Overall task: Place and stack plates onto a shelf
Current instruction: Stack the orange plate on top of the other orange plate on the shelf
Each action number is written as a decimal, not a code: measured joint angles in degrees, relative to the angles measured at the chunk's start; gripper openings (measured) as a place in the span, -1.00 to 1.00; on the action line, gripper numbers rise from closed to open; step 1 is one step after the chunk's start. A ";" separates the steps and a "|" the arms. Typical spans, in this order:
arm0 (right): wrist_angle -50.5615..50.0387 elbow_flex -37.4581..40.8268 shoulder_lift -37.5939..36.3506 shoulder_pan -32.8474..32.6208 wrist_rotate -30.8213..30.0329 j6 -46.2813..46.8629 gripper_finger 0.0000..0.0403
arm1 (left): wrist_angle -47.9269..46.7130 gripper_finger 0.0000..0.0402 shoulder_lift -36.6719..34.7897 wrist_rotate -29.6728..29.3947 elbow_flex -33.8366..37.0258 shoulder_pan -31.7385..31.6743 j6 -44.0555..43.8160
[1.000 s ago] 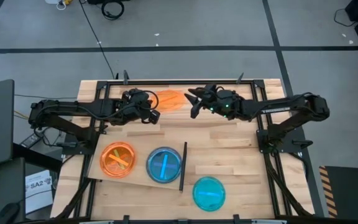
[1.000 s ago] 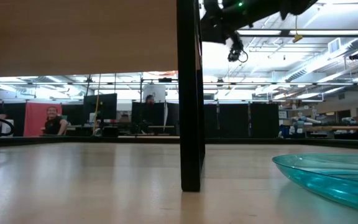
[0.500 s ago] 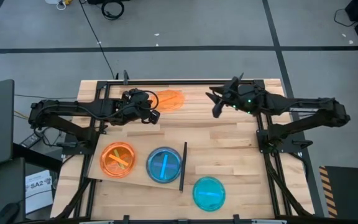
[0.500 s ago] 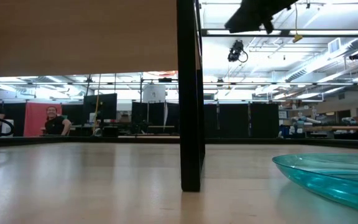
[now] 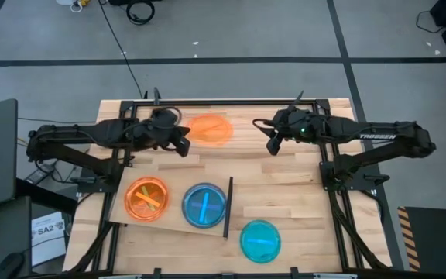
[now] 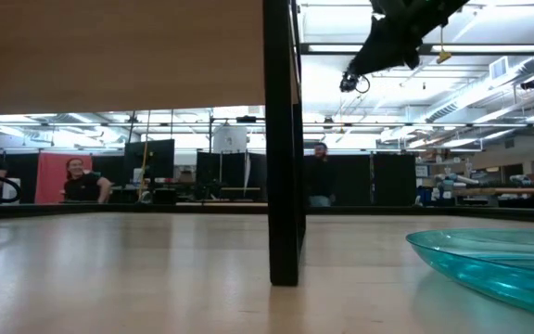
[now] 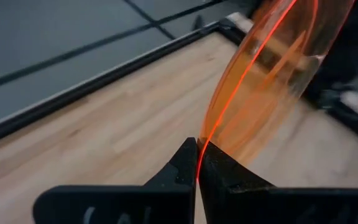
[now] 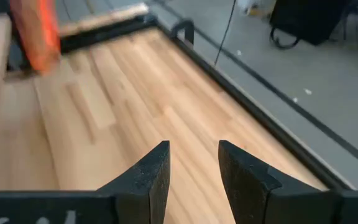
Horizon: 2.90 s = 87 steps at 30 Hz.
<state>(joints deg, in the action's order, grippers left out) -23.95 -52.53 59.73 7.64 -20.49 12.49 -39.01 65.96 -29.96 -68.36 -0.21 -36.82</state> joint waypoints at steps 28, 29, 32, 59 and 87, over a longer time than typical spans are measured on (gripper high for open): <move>0.78 0.02 8.43 0.00 1.16 -0.09 -0.29 | -21.25 -0.94 -16.68 55.33 -0.09 0.09 -17.06; 0.90 0.02 8.43 0.00 1.16 -0.11 -0.29 | -25.34 -0.94 -16.62 56.09 -0.07 0.09 -17.42; 1.19 0.02 8.54 0.00 1.16 -0.17 -0.29 | -36.30 -0.94 -16.57 58.08 -0.04 0.07 -18.10; 1.21 0.02 8.54 0.00 1.16 -0.13 -0.29 | -50.98 -0.94 -16.01 50.12 -0.04 0.09 -22.62; 1.49 0.02 8.54 0.00 1.16 0.00 -0.29 | -50.97 -0.94 -7.81 50.56 -0.04 9.49 -25.57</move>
<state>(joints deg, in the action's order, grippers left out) -22.46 -52.51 68.27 7.64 -19.33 12.49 -89.98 58.14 20.60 -68.40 9.28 -62.39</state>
